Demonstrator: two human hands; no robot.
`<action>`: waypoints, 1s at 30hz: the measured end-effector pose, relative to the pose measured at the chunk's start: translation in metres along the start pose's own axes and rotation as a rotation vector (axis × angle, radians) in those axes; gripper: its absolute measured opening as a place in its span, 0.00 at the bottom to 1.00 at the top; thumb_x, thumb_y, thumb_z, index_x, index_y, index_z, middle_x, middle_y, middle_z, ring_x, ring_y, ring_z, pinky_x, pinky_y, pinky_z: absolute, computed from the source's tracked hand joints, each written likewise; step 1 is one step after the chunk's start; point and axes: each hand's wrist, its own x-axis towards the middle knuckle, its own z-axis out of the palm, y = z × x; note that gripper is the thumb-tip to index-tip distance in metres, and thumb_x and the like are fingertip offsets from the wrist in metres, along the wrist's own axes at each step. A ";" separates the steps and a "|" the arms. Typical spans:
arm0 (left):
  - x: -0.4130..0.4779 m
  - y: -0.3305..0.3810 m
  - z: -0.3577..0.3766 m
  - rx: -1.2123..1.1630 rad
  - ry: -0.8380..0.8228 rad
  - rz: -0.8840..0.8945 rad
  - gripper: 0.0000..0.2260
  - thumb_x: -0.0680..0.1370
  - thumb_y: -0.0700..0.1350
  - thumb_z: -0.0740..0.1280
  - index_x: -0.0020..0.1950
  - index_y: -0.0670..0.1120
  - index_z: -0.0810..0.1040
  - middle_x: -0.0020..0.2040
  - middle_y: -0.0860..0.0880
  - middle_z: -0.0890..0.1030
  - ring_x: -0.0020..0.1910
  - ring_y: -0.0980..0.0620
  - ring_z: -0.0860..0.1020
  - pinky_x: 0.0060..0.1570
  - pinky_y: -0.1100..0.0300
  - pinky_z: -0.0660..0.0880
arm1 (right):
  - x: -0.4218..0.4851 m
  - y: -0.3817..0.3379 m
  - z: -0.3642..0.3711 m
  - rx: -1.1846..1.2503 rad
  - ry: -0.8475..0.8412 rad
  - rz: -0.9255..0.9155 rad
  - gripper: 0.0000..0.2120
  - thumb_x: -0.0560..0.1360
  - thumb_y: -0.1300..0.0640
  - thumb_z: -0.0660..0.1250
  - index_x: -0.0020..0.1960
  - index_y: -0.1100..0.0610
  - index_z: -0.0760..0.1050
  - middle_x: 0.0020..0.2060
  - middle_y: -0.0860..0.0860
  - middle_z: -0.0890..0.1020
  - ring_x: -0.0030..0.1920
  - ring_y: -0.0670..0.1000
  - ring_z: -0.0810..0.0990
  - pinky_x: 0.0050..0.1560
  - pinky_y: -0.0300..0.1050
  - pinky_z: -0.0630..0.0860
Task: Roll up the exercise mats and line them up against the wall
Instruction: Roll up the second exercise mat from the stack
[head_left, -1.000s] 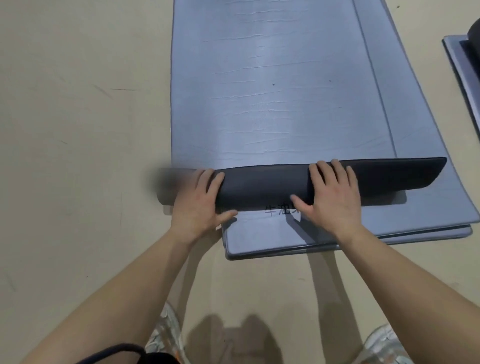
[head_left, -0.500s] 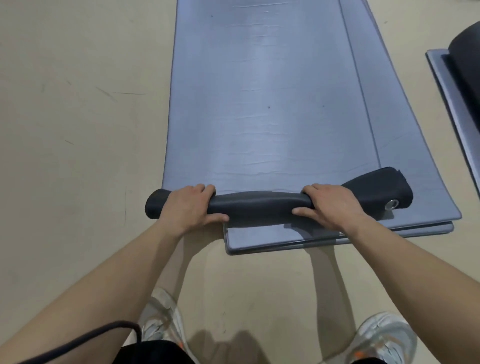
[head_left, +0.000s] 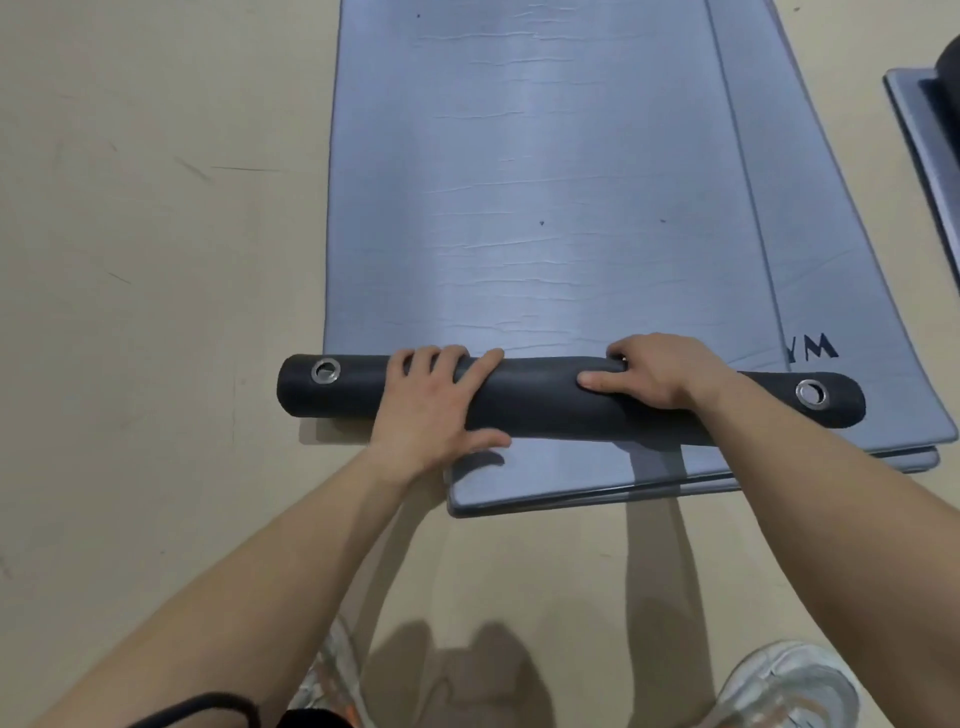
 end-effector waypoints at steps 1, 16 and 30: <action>0.012 -0.005 -0.002 -0.009 -0.043 -0.008 0.40 0.72 0.79 0.51 0.79 0.59 0.59 0.69 0.47 0.74 0.64 0.42 0.73 0.66 0.43 0.65 | 0.001 -0.001 0.001 -0.040 0.091 0.002 0.33 0.72 0.21 0.54 0.46 0.49 0.76 0.44 0.48 0.80 0.47 0.53 0.77 0.45 0.50 0.70; 0.018 -0.022 0.010 0.072 -0.025 0.068 0.49 0.68 0.78 0.63 0.80 0.54 0.52 0.74 0.44 0.63 0.73 0.38 0.63 0.73 0.29 0.53 | 0.011 -0.029 0.022 -0.315 0.282 -0.169 0.46 0.62 0.32 0.76 0.75 0.45 0.64 0.63 0.51 0.73 0.63 0.55 0.74 0.67 0.54 0.67; -0.001 -0.024 -0.022 -0.100 -0.220 0.067 0.38 0.64 0.67 0.72 0.68 0.51 0.68 0.59 0.52 0.76 0.50 0.48 0.76 0.47 0.52 0.77 | -0.038 -0.055 0.020 -0.113 0.000 -0.137 0.40 0.61 0.37 0.76 0.69 0.47 0.71 0.58 0.47 0.74 0.57 0.53 0.76 0.55 0.51 0.74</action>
